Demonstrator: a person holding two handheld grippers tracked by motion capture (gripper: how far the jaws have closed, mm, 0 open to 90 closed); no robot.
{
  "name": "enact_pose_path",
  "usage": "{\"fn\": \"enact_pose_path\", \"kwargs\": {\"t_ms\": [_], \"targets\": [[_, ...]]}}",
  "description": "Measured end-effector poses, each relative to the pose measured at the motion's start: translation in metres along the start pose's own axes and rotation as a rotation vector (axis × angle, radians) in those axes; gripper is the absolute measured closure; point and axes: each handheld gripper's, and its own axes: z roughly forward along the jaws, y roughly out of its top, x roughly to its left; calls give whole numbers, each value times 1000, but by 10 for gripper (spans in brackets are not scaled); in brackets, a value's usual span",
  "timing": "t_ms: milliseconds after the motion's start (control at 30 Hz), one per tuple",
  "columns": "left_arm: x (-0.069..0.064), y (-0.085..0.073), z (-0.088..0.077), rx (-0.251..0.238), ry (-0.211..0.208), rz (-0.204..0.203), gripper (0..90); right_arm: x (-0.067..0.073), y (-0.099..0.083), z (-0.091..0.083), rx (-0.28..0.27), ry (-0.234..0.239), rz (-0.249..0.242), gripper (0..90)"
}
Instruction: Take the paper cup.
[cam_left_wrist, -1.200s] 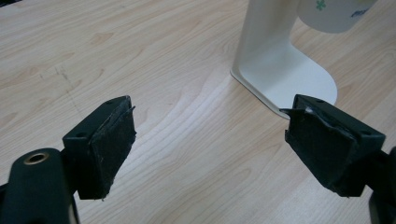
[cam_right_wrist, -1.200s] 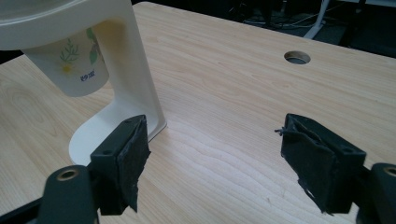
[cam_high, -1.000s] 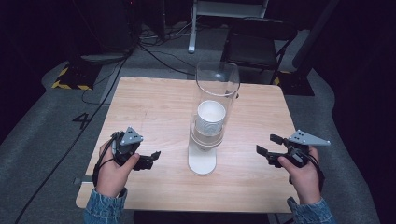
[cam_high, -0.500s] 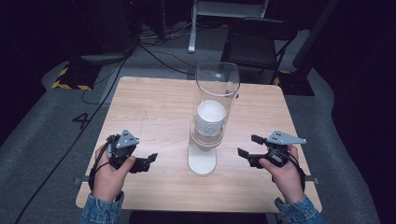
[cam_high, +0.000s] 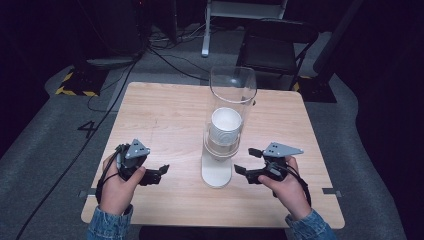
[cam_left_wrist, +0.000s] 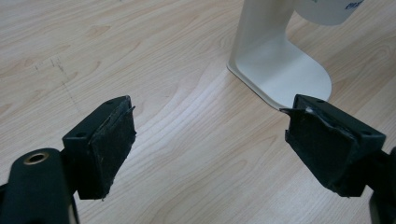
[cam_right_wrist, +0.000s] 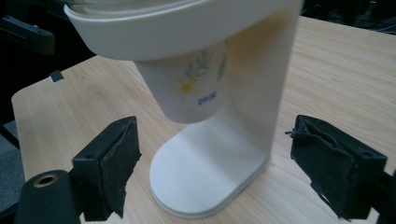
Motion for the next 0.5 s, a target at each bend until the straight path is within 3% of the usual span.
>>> {"fn": "enact_pose_path", "kwargs": {"t_ms": [100, 167, 267, 500], "targets": [[1, -1, 2, 8, -1, 5, 157, 3, 2, 10, -15, 3, -8, 163], [1, -1, 3, 4, 2, -1, 158, 6, 2, 17, -45, -22, 9, 174], [-1, -5, 4, -5, 1, -11, 158, 7, 3, 24, -44, -7, -5, 171], [-3, -12, 2, -60, 27, -39, 157, 11, 5, 45, -53, -10, -47, 166]]}}
